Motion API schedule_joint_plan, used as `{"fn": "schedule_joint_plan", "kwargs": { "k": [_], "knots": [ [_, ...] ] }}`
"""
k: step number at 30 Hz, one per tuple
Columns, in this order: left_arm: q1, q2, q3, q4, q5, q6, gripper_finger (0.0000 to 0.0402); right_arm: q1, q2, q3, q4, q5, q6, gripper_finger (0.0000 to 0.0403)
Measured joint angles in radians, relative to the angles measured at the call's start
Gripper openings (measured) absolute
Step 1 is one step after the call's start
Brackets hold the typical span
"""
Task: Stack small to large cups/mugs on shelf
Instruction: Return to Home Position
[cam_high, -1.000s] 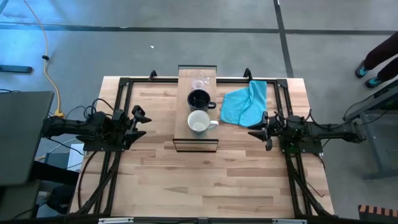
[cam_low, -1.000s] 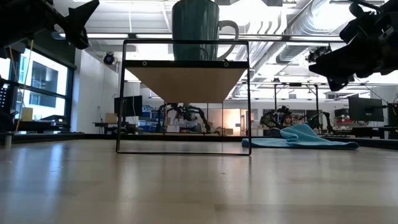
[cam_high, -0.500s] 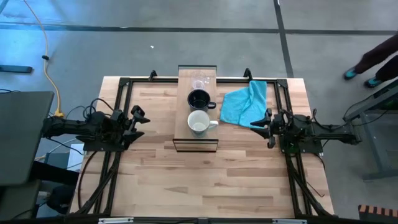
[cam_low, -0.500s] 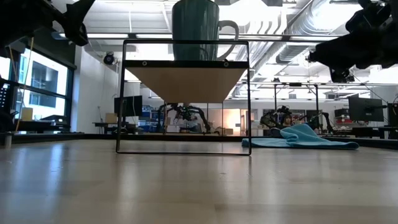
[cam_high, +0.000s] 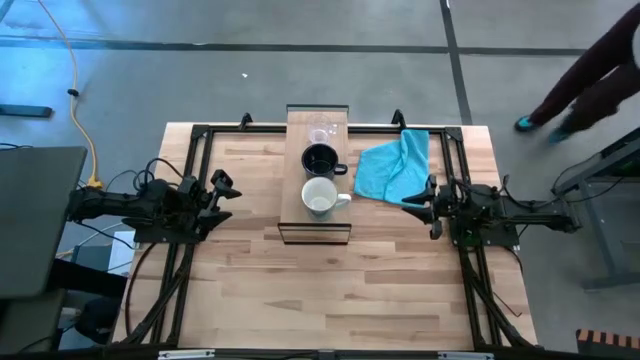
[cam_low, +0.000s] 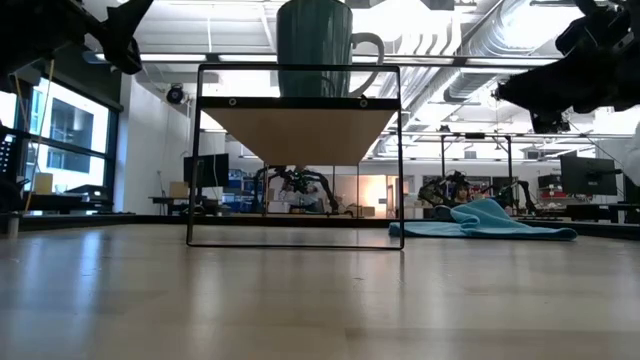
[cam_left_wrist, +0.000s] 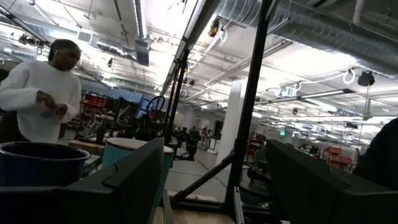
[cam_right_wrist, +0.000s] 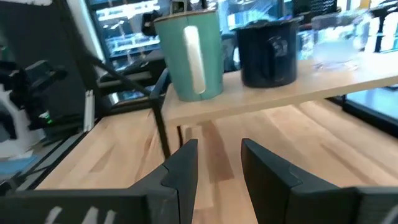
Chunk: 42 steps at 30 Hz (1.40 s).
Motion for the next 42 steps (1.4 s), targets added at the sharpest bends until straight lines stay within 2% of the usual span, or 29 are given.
{"fn": "schedule_joint_plan", "kwargs": {
  "k": [4,18,25,30,36,42],
  "knots": [
    [0.0,0.0,0.0,0.0,0.0,0.0,0.0271,0.0,0.001,0.001,-0.013,-0.056,0.0,0.0115],
    [0.0,0.0,0.0,0.001,-0.003,0.005,0.0271,0.0,0.004,0.001,-0.014,-0.061,0.0,0.0115],
    [0.0,0.0,0.0,0.062,0.012,0.125,0.0271,0.0,0.004,0.001,-0.015,-0.061,0.0,0.0115],
    [0.0,0.0,0.0,0.117,0.072,0.222,0.0271,0.0,0.004,0.001,-0.015,-0.061,0.0,0.0115],
    [0.0,0.0,0.0,0.025,0.078,0.227,0.0271,0.0,0.004,0.001,-0.015,-0.061,0.0,0.0115],
    [0.0,0.0,0.0,-0.16,-0.023,0.205,0.0271,0.0,0.004,0.001,-0.015,-0.061,0.0,0.0115]
  ]
}}
